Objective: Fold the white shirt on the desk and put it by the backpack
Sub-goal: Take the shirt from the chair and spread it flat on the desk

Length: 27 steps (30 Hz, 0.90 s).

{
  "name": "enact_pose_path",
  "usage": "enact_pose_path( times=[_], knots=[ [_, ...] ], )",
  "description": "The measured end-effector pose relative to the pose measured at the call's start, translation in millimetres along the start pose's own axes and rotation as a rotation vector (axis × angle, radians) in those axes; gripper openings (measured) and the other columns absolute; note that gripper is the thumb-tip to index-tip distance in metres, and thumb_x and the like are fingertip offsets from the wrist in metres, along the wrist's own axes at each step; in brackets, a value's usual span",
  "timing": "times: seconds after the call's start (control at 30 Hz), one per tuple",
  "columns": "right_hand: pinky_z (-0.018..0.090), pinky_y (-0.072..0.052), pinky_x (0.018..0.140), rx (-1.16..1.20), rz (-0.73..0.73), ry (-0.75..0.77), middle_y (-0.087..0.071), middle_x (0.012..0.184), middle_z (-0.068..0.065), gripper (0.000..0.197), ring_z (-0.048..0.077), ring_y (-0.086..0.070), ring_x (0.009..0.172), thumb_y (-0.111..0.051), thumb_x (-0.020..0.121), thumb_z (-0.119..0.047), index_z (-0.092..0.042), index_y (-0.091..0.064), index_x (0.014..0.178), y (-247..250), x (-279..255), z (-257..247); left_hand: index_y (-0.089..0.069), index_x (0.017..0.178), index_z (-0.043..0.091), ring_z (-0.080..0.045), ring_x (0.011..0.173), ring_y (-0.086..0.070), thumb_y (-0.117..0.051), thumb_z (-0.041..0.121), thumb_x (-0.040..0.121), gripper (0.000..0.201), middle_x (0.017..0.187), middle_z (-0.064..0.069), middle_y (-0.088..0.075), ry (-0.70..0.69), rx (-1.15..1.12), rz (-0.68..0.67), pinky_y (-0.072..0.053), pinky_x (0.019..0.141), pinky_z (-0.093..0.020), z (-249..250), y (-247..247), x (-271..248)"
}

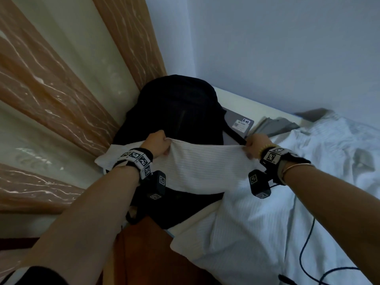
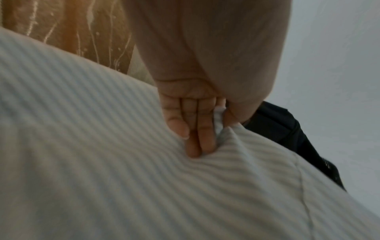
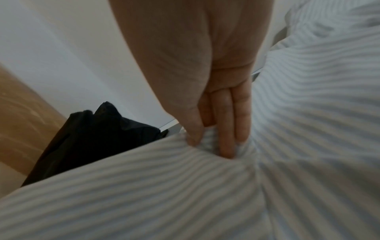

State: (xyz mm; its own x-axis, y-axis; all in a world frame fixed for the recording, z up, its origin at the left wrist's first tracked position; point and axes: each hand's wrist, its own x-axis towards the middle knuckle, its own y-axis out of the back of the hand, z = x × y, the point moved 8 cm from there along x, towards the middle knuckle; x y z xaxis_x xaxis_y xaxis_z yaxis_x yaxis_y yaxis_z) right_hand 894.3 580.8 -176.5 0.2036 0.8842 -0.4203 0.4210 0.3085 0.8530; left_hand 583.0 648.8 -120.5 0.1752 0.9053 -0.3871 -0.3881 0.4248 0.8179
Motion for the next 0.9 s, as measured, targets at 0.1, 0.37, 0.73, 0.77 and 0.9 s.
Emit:
enact_pose_path(
  times=[0.1, 0.37, 0.73, 0.77, 0.9],
  knots=[
    [0.030, -0.048, 0.080, 0.202, 0.221, 0.016, -0.071, 0.095, 0.019, 0.019, 0.032, -0.066, 0.093, -0.057, 0.087, -0.016, -0.002, -0.069, 0.091, 24, 5, 5, -0.050, 0.098, -0.003, -0.035, 0.089, -0.059, -0.044, 0.020, 0.098, 0.023, 0.100, -0.025, -0.062, 0.020, -0.044, 0.236, -0.044, 0.074, -0.038, 2, 24, 4],
    [0.034, -0.036, 0.104, 0.439, 0.218, 0.003, -0.026, 0.147, 0.021, 0.076, 0.035, -0.041, 0.129, -0.063, 0.083, -0.009, -0.008, -0.020, 0.146, 14, -32, 25, 0.001, 0.151, 0.014, -0.042, 0.116, -0.054, -0.047, 0.017, 0.094, 0.075, 0.133, -0.026, -0.050, 0.116, 0.117, 0.093, -0.043, 0.097, -0.047, 3, -13, 0],
    [0.034, -0.046, 0.088, 0.444, 0.273, -0.130, -0.027, 0.146, 0.016, 0.059, 0.035, -0.056, 0.108, -0.055, 0.087, -0.007, -0.010, -0.033, 0.141, -11, -127, 71, -0.050, 0.109, 0.005, -0.035, 0.108, -0.045, -0.052, 0.008, 0.083, 0.026, 0.117, -0.017, -0.049, -0.254, 0.260, 0.352, -0.039, 0.084, -0.044, 40, -40, -81],
    [0.035, -0.046, 0.090, 0.440, 0.271, -0.140, -0.027, 0.146, 0.016, 0.057, 0.034, -0.055, 0.110, -0.055, 0.087, -0.008, -0.010, -0.034, 0.140, -16, -137, 72, -0.052, 0.104, 0.004, -0.035, 0.105, -0.047, -0.052, 0.010, 0.085, 0.019, 0.113, -0.017, -0.051, -0.297, 0.263, 0.332, -0.040, 0.080, -0.043, 39, -49, -90],
    [0.027, -0.038, 0.094, 0.410, 0.248, -0.169, -0.031, 0.145, 0.015, 0.050, 0.032, -0.052, 0.117, -0.056, 0.088, -0.010, -0.008, -0.042, 0.136, -42, -180, 75, -0.057, 0.087, 0.007, -0.033, 0.095, -0.056, -0.052, 0.022, 0.091, 0.016, 0.096, -0.014, -0.060, -0.404, 0.231, 0.170, -0.044, 0.076, -0.040, 25, -85, -122]
  ],
)
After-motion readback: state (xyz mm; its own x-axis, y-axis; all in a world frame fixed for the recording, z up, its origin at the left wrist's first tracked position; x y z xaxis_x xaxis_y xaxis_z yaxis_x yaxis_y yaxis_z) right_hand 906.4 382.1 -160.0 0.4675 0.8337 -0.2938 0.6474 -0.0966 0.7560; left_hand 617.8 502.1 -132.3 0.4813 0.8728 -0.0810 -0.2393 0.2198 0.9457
